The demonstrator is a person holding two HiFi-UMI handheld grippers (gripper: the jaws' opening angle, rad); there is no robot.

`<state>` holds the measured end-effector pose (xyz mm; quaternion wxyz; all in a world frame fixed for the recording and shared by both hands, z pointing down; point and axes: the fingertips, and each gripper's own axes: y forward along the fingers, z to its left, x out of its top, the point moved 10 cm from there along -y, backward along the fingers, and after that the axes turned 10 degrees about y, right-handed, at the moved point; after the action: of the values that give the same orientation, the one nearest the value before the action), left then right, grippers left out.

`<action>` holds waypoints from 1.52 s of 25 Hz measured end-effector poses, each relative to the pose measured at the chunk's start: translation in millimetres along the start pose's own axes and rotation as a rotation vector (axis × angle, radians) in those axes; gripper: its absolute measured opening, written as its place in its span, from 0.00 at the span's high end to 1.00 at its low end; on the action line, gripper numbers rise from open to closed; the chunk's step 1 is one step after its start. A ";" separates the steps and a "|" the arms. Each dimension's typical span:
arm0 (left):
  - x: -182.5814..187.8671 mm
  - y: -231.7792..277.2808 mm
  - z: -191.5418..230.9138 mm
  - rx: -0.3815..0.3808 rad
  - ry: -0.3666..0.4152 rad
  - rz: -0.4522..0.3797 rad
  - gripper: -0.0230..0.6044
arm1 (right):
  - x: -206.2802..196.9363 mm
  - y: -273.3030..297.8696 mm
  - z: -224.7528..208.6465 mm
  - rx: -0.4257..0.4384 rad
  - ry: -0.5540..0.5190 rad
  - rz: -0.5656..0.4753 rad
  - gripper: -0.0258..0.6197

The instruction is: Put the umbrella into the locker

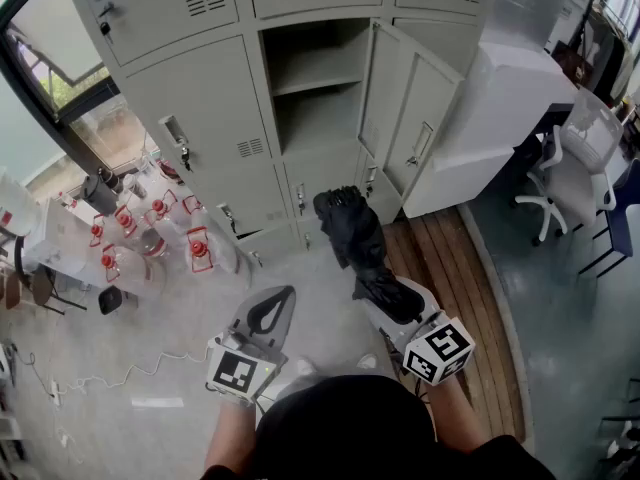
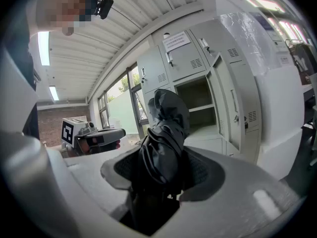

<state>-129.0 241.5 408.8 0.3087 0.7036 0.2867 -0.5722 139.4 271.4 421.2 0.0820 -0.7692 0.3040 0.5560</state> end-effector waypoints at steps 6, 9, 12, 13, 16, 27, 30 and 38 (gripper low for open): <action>-6.2 -13.9 13.1 -0.019 -0.006 0.003 0.95 | -3.0 10.1 17.1 -0.019 0.006 0.002 0.61; -11.0 -20.0 24.5 -0.022 -0.025 -0.004 0.95 | -3.8 16.4 26.5 -0.035 -0.005 0.007 0.61; -13.9 -27.2 33.2 -0.035 -0.033 -0.020 0.95 | -5.9 22.1 34.4 -0.038 0.016 0.005 0.61; -15.4 -30.0 36.1 -0.040 -0.032 -0.025 0.95 | -7.0 24.0 37.1 -0.038 0.033 0.001 0.60; -23.5 -39.0 47.5 -0.047 -0.047 -0.034 0.95 | -11.4 31.4 45.6 -0.059 0.065 -0.012 0.60; -54.9 -48.2 81.0 -0.073 -0.052 -0.036 0.95 | -20.8 50.1 50.8 -0.134 0.098 0.000 0.60; -57.8 -39.9 85.3 -0.067 -0.050 -0.025 0.95 | -19.7 59.7 41.3 -0.124 0.105 0.005 0.60; -53.5 11.6 106.3 -0.009 -0.069 0.011 0.95 | 2.8 100.7 -11.6 -0.068 0.108 0.020 0.60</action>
<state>-196.7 150.3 446.2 0.3250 0.6836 0.2746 -0.5931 93.1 184.2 444.4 0.0337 -0.7974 0.2965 0.5246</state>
